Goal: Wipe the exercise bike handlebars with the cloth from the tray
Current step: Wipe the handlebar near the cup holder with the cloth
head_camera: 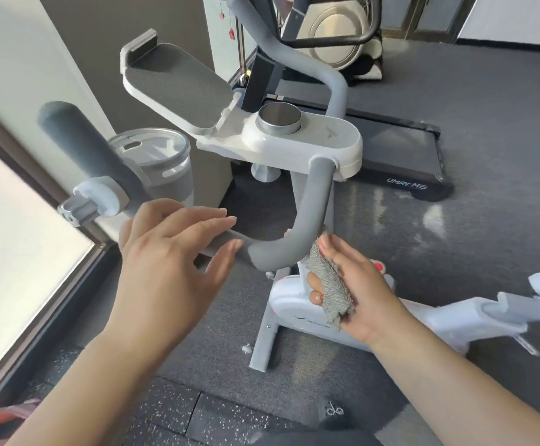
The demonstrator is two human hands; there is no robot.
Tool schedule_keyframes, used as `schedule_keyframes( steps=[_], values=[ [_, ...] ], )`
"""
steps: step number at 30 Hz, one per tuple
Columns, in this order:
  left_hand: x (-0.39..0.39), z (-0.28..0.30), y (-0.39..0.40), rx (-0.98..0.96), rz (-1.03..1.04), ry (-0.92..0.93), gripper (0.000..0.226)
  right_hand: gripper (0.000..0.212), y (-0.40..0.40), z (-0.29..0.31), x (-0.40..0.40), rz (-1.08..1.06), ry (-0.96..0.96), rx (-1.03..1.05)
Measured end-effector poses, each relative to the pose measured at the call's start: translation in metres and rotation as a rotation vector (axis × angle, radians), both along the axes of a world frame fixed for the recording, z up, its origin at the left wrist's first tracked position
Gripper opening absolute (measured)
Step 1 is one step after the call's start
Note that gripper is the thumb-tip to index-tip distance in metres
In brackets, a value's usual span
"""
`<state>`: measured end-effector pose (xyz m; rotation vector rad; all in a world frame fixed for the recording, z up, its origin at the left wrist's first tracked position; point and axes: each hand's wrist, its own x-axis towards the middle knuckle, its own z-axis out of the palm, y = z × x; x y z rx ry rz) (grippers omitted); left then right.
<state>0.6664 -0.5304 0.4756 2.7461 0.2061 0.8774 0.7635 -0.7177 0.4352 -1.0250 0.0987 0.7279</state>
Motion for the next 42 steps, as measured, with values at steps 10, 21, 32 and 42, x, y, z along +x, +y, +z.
schedule_keyframes(
  steps=[10, 21, 32, 42],
  values=[
    [-0.013, -0.003, 0.005, -0.006, 0.018, -0.034, 0.024, 0.025, 0.017, 0.007, -0.037, -0.072, 0.088, 0.029],
    [-0.020, 0.004, 0.007, 0.008, 0.016, -0.025, 0.023, 0.022, 0.033, 0.010, -0.053, -0.163, 0.081, -0.042],
    [-0.033, 0.045, 0.065, 0.109, -0.102, -0.097, 0.019, 0.016, 0.090, 0.023, -0.094, -0.241, 0.112, 0.049],
    [-0.046, 0.037, 0.112, 0.106, -0.235, -0.038, 0.026, 0.016, 0.148, 0.036, -0.107, -0.312, 0.143, 0.182]
  ],
)
